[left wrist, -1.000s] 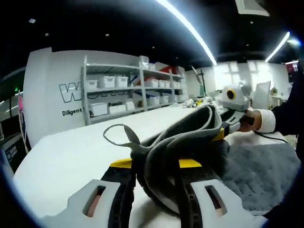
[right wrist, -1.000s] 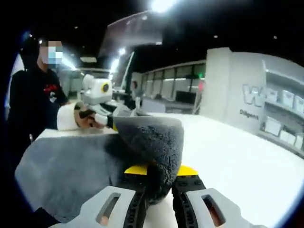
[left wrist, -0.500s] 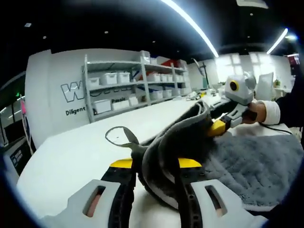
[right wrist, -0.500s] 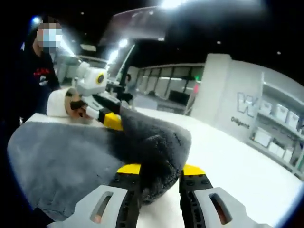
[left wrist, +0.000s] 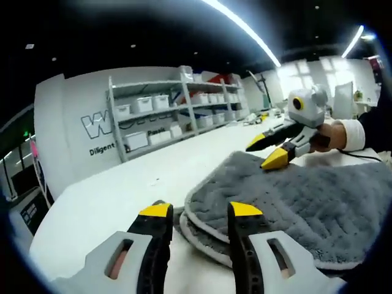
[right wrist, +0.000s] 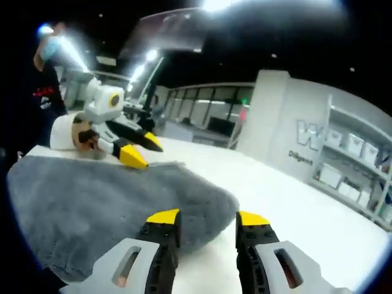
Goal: Open the folded towel by lifting each exposed corner and separating the folded layers until the towel lies flat within the target outline without major curled edges
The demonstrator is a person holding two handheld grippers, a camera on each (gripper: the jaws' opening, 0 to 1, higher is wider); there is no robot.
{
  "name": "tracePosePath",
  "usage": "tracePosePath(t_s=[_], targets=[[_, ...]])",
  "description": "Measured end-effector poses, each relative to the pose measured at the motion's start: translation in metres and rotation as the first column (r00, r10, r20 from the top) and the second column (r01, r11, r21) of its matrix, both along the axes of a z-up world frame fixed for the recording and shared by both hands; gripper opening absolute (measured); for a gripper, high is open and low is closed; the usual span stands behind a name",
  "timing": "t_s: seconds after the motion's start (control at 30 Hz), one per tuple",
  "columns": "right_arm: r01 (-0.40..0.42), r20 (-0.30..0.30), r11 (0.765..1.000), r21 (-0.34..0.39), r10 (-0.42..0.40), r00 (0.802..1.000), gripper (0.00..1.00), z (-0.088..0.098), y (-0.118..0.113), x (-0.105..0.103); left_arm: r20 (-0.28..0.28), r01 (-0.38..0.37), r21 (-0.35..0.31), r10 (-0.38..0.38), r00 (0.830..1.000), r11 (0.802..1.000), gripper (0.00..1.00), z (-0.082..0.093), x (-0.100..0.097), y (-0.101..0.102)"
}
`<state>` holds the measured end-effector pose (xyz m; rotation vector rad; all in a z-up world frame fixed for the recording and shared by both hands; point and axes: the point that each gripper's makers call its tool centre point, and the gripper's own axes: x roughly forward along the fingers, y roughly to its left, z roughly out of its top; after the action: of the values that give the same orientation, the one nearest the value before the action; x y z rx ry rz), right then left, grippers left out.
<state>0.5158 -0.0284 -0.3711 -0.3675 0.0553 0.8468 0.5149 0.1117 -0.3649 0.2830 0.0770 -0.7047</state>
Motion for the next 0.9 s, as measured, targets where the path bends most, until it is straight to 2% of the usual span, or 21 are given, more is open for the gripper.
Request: tracePosePath(t_s=[0.13, 0.27, 0.4, 0.63, 0.73, 0.9], targets=[[0.015, 0.021, 1.000, 0.013, -0.015, 1.000, 0.24, 0.006, -0.005, 0.001, -0.006, -0.006, -0.011, 0.006, 1.000, 1.000, 0.35, 0.001, 0.002, 0.003], [0.002, 0.022, 0.999, 0.037, -0.003, 1.000, 0.12, 0.010, -0.004, -0.002, -0.019, -0.012, -0.023, 0.012, 1.000, 1.000, 0.35, 0.002, 0.003, 0.006], [-0.022, 0.011, 0.999, 0.025, 0.022, 1.000, 0.00, 0.006, 0.001, -0.007, -0.064, -0.019, -0.055, 0.015, 0.998, 0.998, 0.35, -0.001, 0.004, 0.009], [-0.054, -0.002, 0.998, -0.009, 0.054, 0.999, 0.00, -0.001, 0.009, -0.013, -0.118, -0.023, -0.080, 0.013, 0.993, 0.997, 0.25, -0.007, 0.004, 0.008], [-0.046, -0.030, 0.998, -0.038, 0.045, 0.999, 0.00, -0.011, 0.008, -0.010, -0.196, -0.016, -0.139, -0.011, 0.981, 0.990, 0.24, -0.012, 0.002, 0.005], [-0.048, -0.070, 0.997, -0.066, 0.043, 0.997, 0.00, -0.024, 0.009, -0.009, -0.221, 0.000, -0.126, -0.028, 0.975, 0.992, 0.17, -0.018, -0.001, 0.005]])
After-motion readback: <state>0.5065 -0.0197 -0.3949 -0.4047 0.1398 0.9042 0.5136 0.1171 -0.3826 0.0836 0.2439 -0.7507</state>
